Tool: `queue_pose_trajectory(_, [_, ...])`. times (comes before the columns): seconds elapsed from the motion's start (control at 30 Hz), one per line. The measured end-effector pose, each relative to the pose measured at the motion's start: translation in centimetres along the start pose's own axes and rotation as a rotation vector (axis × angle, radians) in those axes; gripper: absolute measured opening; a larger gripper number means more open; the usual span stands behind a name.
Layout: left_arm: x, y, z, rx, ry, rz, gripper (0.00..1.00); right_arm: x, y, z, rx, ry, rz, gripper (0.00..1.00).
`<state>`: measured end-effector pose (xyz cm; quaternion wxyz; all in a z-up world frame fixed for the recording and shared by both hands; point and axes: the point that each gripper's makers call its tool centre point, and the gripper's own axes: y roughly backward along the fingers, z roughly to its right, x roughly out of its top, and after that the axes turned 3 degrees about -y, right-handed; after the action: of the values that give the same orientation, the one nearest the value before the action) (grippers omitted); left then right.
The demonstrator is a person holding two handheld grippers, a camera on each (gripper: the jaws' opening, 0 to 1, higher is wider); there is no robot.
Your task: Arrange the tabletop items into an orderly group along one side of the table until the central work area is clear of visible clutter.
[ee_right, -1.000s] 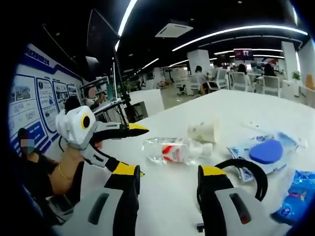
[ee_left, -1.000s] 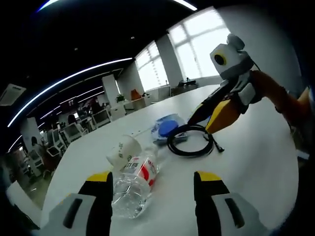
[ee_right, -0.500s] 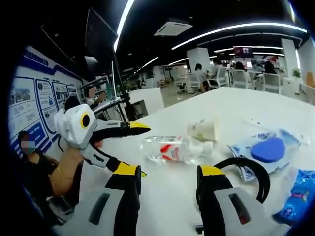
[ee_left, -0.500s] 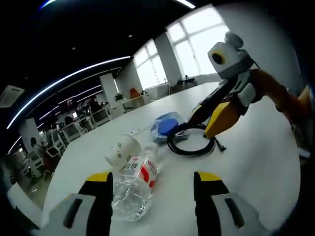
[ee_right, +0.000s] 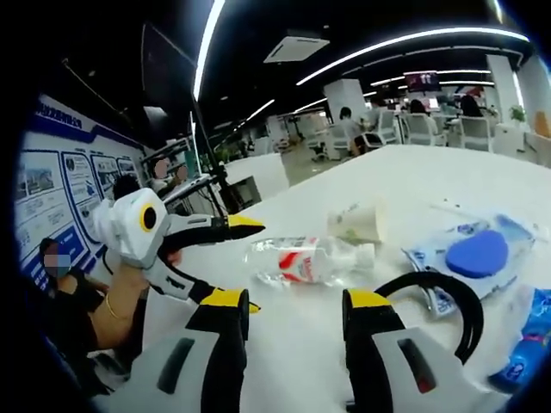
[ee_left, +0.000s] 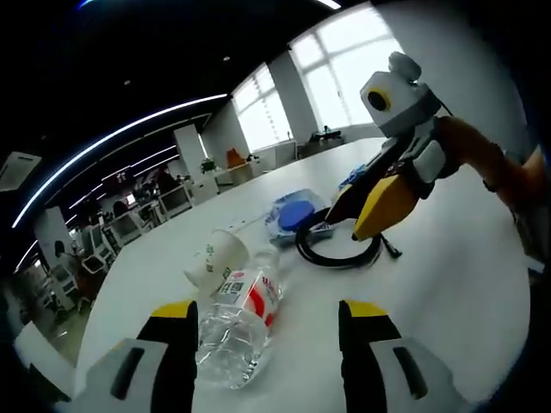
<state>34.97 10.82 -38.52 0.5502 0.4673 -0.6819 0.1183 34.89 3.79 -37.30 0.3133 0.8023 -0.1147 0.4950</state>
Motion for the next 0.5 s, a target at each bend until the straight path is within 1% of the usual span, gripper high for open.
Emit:
queue_pose_trajectory(0.17, [-0.1, -0.2, -0.2, -0.001, -0.001, -0.007, 0.65, -0.1, -0.5, -0.2, 0.012, 0.003, -0.011, 0.41])
queue_pose_trajectory(0.3, [-0.2, -0.3, -0.4, 0.000, -0.002, -0.010, 0.65, -0.1, -0.7, 0.2, 0.005, 0.001, -0.020, 0.41])
queue_pose_trajectory(0.5, [-0.6, -0.6, -0.4, -0.004, -0.009, -0.027, 0.65, -0.1, -1.2, 0.9, 0.000, -0.040, -0.007, 0.39])
